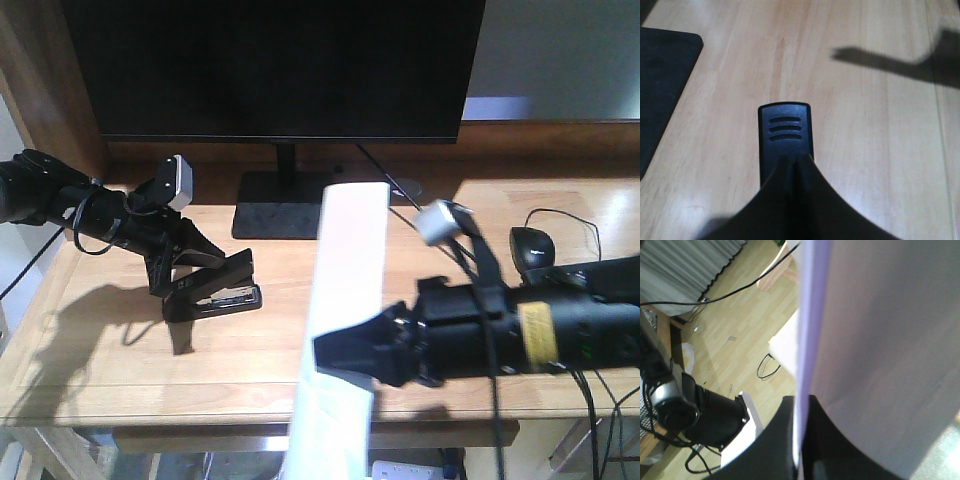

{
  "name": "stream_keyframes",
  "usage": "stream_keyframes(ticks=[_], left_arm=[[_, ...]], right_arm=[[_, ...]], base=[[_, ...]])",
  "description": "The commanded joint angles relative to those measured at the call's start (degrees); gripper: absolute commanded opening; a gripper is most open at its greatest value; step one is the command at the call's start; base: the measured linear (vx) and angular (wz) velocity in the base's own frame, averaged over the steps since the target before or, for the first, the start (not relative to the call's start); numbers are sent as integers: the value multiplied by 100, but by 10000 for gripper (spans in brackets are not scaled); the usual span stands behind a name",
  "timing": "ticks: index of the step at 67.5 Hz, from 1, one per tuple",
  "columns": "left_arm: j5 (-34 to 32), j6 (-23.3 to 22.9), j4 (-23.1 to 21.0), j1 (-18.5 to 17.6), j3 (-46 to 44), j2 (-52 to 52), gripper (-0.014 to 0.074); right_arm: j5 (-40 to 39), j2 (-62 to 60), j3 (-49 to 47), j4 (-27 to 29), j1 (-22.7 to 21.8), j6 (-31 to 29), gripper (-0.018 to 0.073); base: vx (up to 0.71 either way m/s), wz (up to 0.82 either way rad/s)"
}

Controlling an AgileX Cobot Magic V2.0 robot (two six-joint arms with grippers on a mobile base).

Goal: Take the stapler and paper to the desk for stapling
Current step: 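Swing the right gripper with the white paper over the desk center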

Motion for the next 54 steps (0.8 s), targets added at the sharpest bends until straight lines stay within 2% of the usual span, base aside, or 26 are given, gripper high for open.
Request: stream_keyframes(ticks=[1, 16, 22, 29, 37, 54], left_arm=[[186, -57, -335, -12, -139, -335, -6], [186, -57, -335, -12, -139, -335, -6], [186, -57, -335, -12, -139, -335, -6], [186, -57, -335, -12, -139, -335, -6], [186, -57, -335, -12, -139, -335, -6], [186, -57, -335, -12, -139, -335, -6]], right_arm=[[182, 260, -495, 389, 149, 27, -2], [817, 562, -727, 451, 136, 51, -2], [1323, 562, -727, 187, 136, 106, -2], [2062, 580, -727, -300, 136, 551, -2], [2601, 711, -727, -458, 136, 544, -2], [2781, 1220, -727, -414, 136, 544, -2]], base=[[0, 0], [0, 0], [0, 0], [0, 0], [0, 0], [0, 0]])
